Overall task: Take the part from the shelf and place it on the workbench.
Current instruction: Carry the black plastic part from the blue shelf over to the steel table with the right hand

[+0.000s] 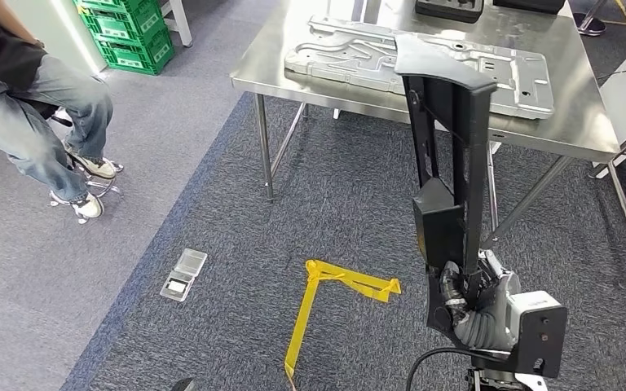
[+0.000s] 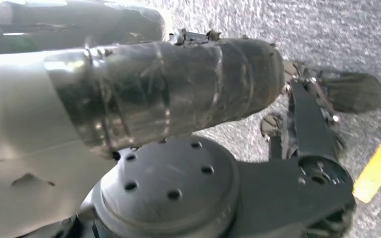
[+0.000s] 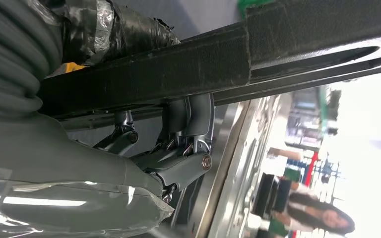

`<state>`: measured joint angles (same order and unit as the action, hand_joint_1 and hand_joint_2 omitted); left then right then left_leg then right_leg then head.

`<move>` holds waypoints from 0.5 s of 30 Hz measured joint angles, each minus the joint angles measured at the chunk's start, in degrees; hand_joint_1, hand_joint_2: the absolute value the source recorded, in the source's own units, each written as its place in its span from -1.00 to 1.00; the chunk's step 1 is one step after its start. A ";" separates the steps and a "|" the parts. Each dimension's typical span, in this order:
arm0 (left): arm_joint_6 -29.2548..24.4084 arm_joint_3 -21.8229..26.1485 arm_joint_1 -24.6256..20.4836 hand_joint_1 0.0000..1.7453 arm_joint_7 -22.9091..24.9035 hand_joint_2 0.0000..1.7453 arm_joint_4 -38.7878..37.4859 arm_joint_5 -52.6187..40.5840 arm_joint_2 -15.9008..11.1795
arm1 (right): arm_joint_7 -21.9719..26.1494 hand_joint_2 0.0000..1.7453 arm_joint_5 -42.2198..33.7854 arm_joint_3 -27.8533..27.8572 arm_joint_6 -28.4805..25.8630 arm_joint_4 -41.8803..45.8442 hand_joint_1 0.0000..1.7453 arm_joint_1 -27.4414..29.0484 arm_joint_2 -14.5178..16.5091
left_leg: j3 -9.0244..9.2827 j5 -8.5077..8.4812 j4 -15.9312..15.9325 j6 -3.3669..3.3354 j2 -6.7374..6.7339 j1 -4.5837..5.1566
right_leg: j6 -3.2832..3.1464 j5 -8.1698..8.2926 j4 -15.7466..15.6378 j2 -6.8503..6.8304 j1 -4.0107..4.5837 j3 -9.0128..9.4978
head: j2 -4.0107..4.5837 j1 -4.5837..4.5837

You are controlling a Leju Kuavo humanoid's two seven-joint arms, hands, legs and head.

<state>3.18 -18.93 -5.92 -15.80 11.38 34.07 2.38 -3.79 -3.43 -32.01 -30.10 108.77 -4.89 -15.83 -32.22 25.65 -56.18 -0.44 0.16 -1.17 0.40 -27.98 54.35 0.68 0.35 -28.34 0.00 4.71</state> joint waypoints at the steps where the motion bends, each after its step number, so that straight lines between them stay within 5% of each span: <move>1: 0.16 -0.21 -0.04 -1.00 0.04 -1.00 0.01 -0.15 0.14 | -0.69 1.00 1.72 -0.10 -0.22 -0.62 1.00 -0.59 0.13 | 0.23 0.02 0.11 -0.28 -0.03 -0.17 | 0.37 -0.71 1.32 -0.11 -0.08 -0.61 | 0.00 -0.14; 4: 0.42 -0.69 -0.20 -1.00 0.14 -1.00 0.01 -0.52 0.77 | -1.80 1.00 5.14 -0.36 -0.40 -2.78 1.00 -2.35 0.59 | 0.63 0.31 0.23 -0.81 -0.07 -0.34 | 1.49 -4.84 12.72 -0.42 -0.69 -6.96 | 0.00 -0.53; 6: 0.41 -0.88 -0.12 -1.00 0.17 -1.00 0.00 -0.73 1.04 | -2.25 1.00 6.74 -0.60 -0.44 -4.17 1.00 -2.83 1.04 | 0.95 0.71 0.23 -0.83 0.01 -0.35 | 1.85 -5.34 18.32 -0.51 -1.05 -11.10 | 0.00 -0.55; 8: 0.41 -1.13 -0.02 -1.00 0.11 -1.00 -0.01 -0.95 1.14 | -2.58 1.00 9.00 -0.83 -0.45 -5.61 1.00 -3.58 1.66 | 1.73 1.26 0.23 -0.62 0.13 -0.36 | 1.67 -1.34 14.74 -0.57 -1.20 -10.84 | 0.00 -0.57; 10: 0.42 -1.54 -0.10 -1.00 0.06 -1.00 -0.01 -1.22 1.14 | -2.76 1.00 11.06 -0.93 -0.49 -6.97 1.00 -4.85 2.39 | 2.55 1.89 0.31 -0.18 0.19 -0.27 | 0.98 3.41 6.25 -0.77 -1.06 -7.71 | 0.00 -0.56; 12: 0.44 -2.00 -0.26 -1.00 0.09 -1.00 0.01 -1.44 1.14 | -2.99 1.00 12.84 -1.05 -0.70 -8.25 1.00 -6.06 3.25 | 2.88 2.37 0.48 0.46 0.20 -0.18 | 0.28 4.53 1.39 -0.93 -0.76 -5.43 | 0.00 -0.56; 15: 0.47 -2.59 -0.34 -1.00 0.05 -1.00 0.01 -1.74 1.14 | -3.73 1.00 16.32 -1.30 -1.15 -10.49 1.00 -7.42 4.65 | 3.40 2.75 1.00 1.57 -0.01 -0.28 | -0.55 3.95 0.19 -0.76 -0.60 -4.47 | 0.00 -0.51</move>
<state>3.65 -21.52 -6.26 -15.75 11.38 32.33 3.52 -7.52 12.89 -33.31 -31.25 98.28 -12.31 -11.19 -28.82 28.40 -55.17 1.13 0.15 -1.44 -0.15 -24.03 54.54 -0.08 -0.25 -32.81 0.00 4.20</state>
